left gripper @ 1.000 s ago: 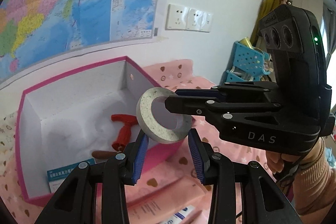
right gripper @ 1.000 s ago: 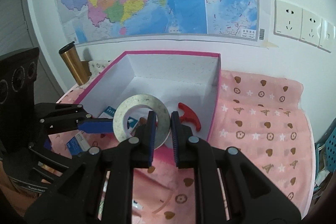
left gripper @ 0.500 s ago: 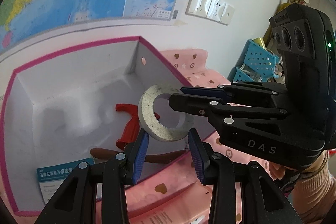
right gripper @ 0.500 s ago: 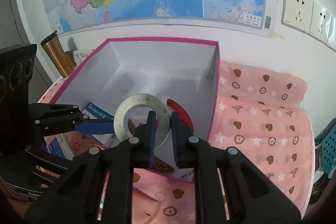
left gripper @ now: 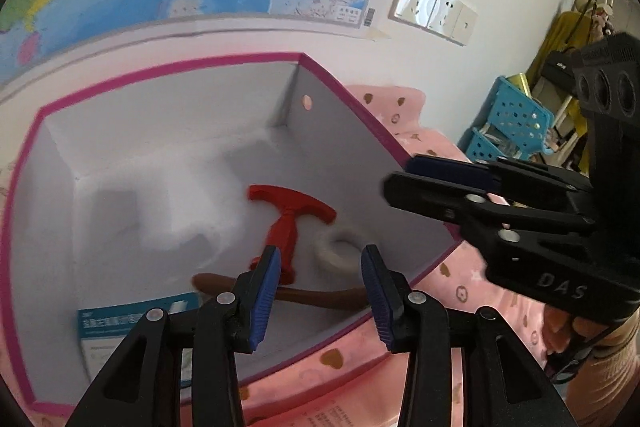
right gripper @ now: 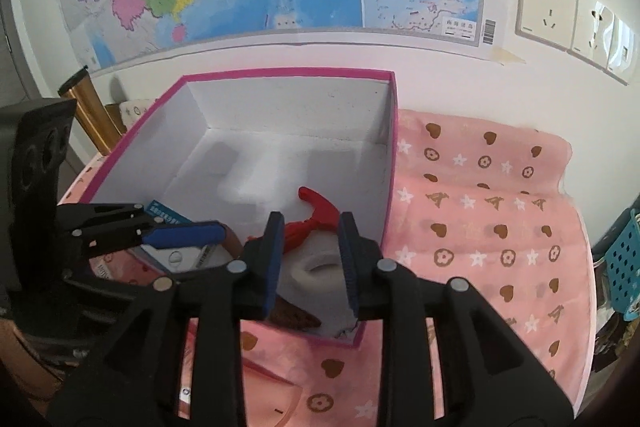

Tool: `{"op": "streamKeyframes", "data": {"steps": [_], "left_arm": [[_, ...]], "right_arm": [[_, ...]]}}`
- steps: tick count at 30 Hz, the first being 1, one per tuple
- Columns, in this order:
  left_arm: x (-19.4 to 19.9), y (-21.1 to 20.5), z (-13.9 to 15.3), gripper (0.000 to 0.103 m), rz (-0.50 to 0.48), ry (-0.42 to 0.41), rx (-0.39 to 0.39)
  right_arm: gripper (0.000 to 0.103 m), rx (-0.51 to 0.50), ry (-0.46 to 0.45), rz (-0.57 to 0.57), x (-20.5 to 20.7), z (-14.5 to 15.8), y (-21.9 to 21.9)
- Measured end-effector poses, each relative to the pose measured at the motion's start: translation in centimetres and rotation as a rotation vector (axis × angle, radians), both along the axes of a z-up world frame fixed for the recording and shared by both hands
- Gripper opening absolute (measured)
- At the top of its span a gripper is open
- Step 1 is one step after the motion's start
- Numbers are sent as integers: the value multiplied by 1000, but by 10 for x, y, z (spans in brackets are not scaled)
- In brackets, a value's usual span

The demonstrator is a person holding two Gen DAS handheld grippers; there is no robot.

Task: Organize rigid objects
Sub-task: 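Lower the tape roll into the magenta box and open the right gripper, then move the right gripper to the white blue-capped tube and grasp it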

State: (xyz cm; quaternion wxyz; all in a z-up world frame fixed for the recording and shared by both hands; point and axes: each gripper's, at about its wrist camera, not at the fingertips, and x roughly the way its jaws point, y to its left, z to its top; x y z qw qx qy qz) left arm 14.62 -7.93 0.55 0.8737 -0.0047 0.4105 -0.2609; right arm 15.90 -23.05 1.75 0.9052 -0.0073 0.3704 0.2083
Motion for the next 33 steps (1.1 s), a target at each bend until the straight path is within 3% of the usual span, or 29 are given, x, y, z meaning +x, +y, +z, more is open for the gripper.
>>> {"op": "streamKeyframes", "data": {"steps": [5,13,18,25,33], "left_arm": [[-23,13,11,50,15,-94,12],[-68,40,18,52,16,-180,5],[-89,54,1,52,23,-139,-7],[-111,59,-38,52,-1,-24,21],[-127,49,-59,52,-47,40,55]], "right_arm": [[33,64,-16,13,-22,3,-14],[34,180,14,60,-68,-7,-36],[34,209,76,98,-95,-30,-38],[34,243,243,196,-121,-79,-25],[36,253,303,160,-115,-107,-14]]}}
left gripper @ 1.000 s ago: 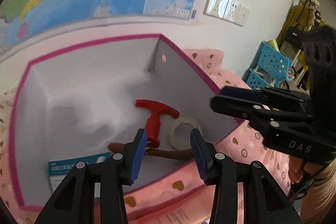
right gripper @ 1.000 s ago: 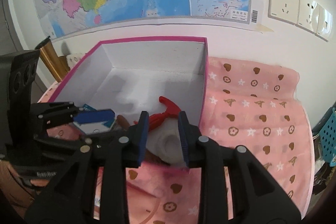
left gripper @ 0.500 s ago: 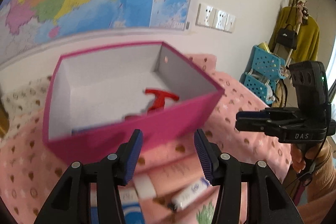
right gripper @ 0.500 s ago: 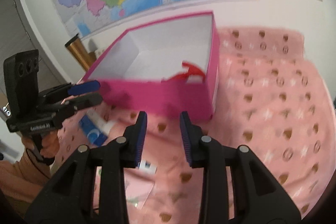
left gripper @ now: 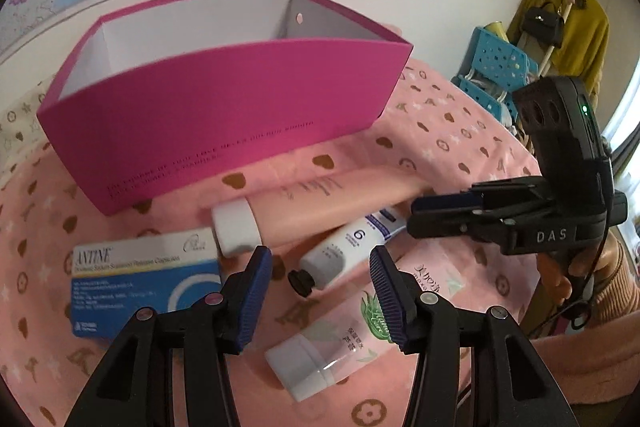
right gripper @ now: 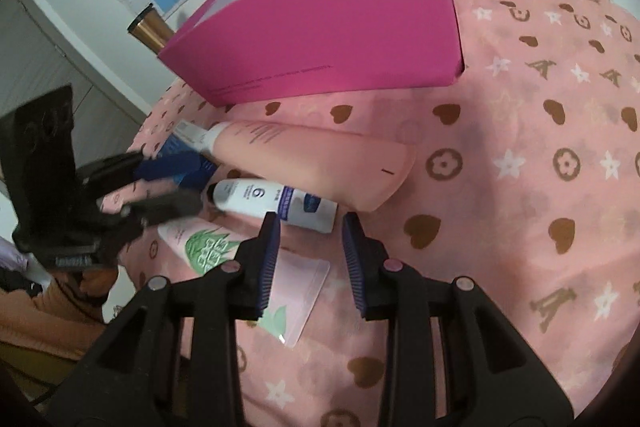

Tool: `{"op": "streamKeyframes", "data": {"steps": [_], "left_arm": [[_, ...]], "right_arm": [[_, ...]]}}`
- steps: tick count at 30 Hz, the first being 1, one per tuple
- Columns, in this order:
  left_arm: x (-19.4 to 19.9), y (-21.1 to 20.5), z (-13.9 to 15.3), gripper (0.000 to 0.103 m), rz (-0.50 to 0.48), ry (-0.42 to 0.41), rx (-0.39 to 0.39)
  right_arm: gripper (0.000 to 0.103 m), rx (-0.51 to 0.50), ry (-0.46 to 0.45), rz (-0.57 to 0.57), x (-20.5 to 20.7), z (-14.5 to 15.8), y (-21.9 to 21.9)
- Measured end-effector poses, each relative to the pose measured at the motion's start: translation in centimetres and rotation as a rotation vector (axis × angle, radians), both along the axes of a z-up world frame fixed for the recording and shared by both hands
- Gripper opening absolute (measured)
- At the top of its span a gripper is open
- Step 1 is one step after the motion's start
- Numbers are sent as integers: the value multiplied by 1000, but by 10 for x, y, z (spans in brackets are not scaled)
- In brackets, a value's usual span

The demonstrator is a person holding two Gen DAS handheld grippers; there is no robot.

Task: Organize rigid objects
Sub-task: 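Move the right gripper to the white blue-capped tube and grasp it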

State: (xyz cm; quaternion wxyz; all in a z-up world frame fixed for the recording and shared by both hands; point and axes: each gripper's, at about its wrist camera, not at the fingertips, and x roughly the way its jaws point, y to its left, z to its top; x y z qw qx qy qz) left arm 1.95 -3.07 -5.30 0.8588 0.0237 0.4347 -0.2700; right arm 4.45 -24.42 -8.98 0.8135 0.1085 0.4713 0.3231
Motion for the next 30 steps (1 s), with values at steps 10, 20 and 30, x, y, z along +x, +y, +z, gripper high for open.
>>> {"op": "streamKeyframes", "data": {"steps": [10,20,30], "left_arm": [[-3,4,-13,52,7,81,-37],[-3,2,-16,52,11,108,-72],[-3,2,-16,55,37,117,-70]], "right_arm": [[41,5,-17,-16,4,-3,7],[47,30,-18,-3,2,-3,13],[48,87,2,-12,-4,-4,7]]}}
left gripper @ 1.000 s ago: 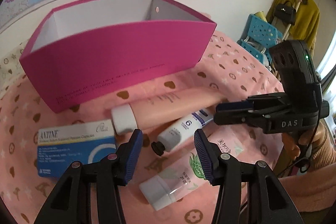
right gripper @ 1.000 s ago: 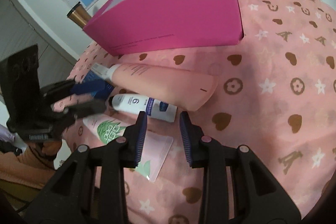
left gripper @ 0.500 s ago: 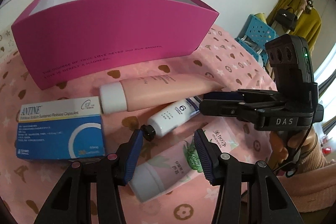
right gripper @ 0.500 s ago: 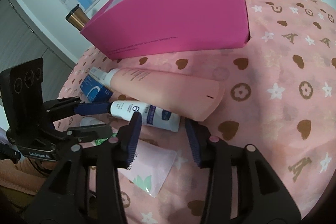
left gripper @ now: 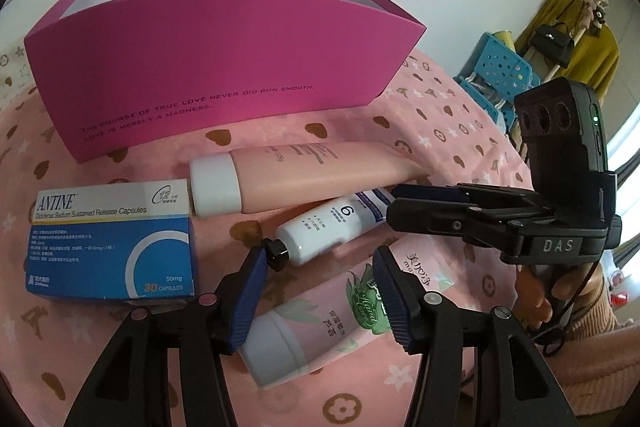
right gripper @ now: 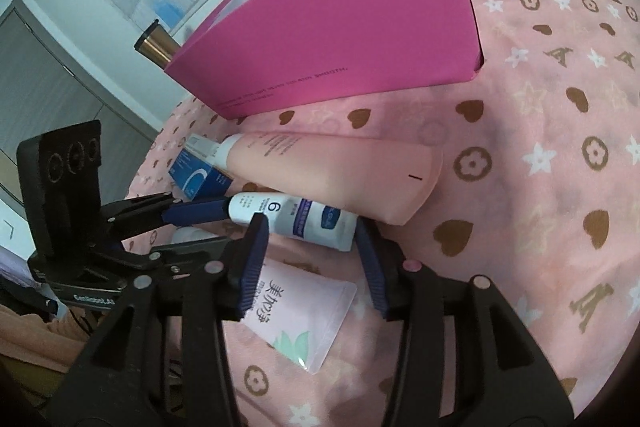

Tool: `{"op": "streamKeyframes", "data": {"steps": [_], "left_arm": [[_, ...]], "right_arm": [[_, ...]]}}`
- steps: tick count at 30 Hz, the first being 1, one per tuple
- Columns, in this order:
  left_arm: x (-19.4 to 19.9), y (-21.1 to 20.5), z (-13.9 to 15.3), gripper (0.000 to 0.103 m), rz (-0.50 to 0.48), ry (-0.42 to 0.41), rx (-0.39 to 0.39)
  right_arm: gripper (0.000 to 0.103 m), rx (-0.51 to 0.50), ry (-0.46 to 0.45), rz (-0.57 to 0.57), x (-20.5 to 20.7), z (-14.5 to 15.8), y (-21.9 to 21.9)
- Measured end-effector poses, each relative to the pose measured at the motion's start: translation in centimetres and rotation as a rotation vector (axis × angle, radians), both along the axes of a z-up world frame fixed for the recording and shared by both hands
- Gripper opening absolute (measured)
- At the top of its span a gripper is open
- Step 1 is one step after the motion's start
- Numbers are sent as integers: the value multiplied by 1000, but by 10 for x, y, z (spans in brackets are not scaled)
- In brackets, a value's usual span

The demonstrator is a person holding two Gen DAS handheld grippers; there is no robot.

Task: Organize rigid objects
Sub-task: 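Move the right gripper to the white blue-capped tube and grasp it, then carry the white tube over the magenta box and release it inside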

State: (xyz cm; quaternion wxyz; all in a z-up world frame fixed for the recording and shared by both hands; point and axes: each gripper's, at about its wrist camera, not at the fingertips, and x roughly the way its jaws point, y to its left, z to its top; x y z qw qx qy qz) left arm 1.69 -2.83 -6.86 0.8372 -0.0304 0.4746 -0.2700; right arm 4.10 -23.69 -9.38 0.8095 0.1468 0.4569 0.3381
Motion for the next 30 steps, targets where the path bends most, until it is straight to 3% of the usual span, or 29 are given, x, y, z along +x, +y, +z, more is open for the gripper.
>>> {"op": "streamKeyframes", "data": {"steps": [15,30], "left_arm": [[-10,4,11,55,16,-30,-4],[-19,-1,58,55,1,-162,-41]], "right_arm": [[48,21,-35,10,-20,16,2],[48,46,-138,-5,-30,53,-5]]}}
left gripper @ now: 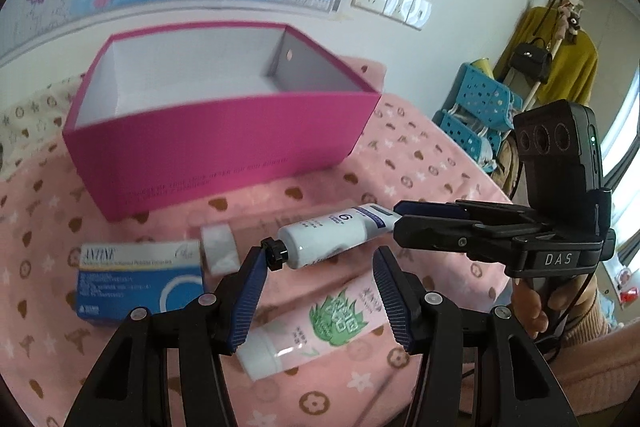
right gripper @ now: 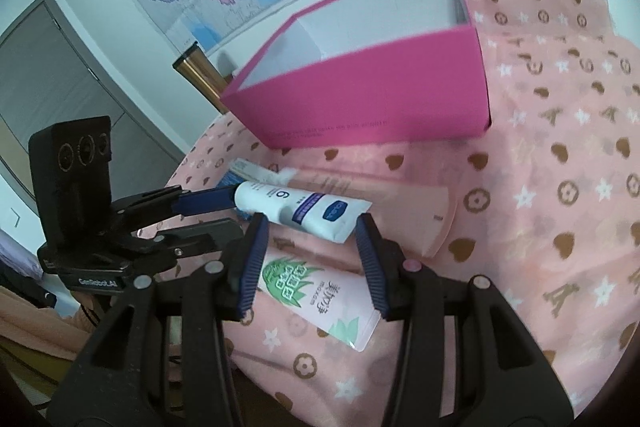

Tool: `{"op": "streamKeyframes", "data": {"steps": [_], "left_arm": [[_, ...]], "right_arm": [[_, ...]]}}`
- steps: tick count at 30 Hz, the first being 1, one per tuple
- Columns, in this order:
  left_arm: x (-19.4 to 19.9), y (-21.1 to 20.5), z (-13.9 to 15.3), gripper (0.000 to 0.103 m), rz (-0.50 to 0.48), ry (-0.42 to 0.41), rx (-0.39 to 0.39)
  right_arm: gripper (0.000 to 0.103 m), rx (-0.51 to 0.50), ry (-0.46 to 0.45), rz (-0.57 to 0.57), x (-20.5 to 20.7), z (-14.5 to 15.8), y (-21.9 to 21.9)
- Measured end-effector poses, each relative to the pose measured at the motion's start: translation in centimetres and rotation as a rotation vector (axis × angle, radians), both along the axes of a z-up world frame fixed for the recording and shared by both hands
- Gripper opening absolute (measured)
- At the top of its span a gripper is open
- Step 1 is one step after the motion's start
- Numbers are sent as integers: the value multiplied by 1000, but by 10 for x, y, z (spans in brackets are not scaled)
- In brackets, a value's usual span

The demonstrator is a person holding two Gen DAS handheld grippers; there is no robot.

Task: Organize rigid objects
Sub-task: 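Carry the white tube over the magenta box and release it inside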

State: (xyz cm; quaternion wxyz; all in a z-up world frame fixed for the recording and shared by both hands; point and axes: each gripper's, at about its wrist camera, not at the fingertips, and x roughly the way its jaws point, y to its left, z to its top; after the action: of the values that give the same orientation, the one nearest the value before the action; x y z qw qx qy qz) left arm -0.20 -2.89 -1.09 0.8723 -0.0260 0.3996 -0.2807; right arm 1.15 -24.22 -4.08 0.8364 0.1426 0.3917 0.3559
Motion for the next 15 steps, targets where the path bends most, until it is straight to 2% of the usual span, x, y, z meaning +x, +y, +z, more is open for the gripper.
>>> {"op": "streamKeyframes", "data": {"steps": [7,15], "left_arm": [[11,-6,28,55,-4,-89,-11],[40,-19,52,55,-3,-182,39]], "right_arm": [[48,-3,-82,-19,9,27,-7],[48,-29,-161,-38,37,55,-12]]}}
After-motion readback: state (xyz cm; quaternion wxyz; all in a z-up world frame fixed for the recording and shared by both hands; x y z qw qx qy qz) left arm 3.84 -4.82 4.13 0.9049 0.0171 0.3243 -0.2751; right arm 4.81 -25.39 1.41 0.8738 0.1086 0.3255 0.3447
